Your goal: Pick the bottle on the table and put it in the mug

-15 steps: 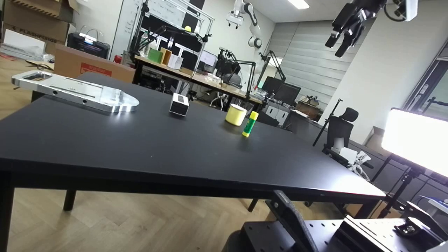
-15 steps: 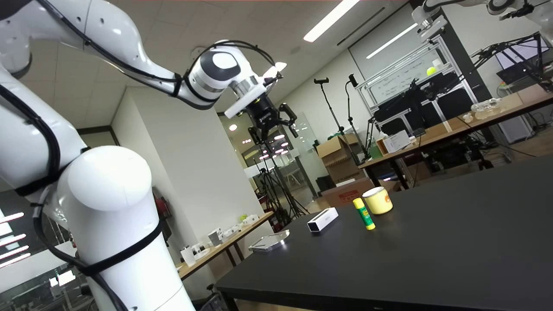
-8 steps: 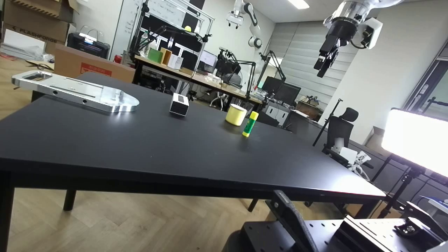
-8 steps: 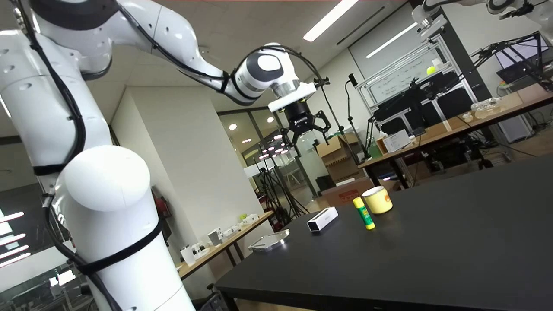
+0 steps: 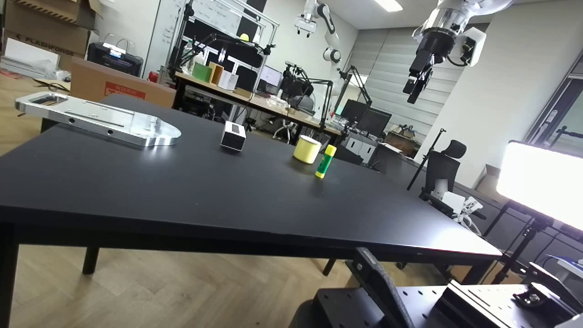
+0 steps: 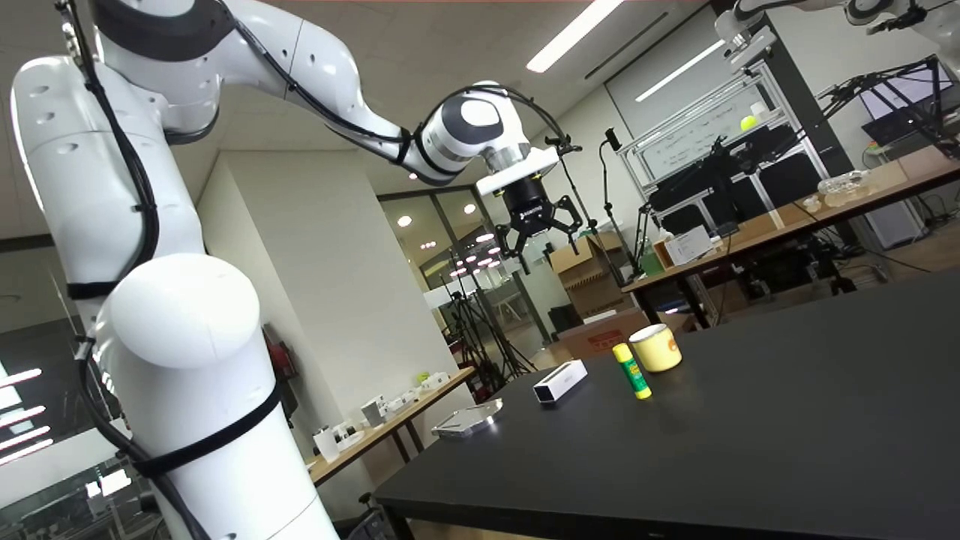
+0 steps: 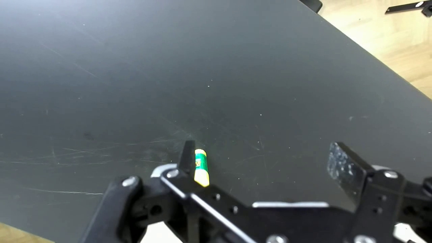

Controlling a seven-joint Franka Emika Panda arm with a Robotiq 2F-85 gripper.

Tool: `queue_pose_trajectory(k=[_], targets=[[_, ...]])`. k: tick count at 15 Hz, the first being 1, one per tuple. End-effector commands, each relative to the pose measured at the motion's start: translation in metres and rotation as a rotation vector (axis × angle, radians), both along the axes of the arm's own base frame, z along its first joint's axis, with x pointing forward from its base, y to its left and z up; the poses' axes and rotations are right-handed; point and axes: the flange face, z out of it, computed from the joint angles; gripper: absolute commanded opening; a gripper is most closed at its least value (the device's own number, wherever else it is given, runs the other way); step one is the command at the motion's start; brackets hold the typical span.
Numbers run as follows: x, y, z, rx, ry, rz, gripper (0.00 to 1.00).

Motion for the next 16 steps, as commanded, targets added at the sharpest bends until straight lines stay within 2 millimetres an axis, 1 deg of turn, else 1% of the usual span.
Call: queue_pose_trajectory(k=[1, 2, 6, 9, 11, 13, 16], targets=[[0.000, 0.000, 0.000, 0.000, 0.001, 0.000, 1.00], [0.008, -0.005, -0.003, 0.003, -0.001, 0.003, 1.00], [0.048, -0.021, -0.026, -0.019, -0.034, 0.028, 1.00], [0.079, -0.026, -0.048, -0.052, -0.106, 0.060, 1.00], [0.097, -0.016, -0.067, -0.071, -0.163, 0.058, 1.00], [0.113, 0.002, -0.088, -0.089, -0.188, 0.097, 1.00], [0.128, 0.030, -0.116, -0.081, -0.170, 0.152, 1.00]])
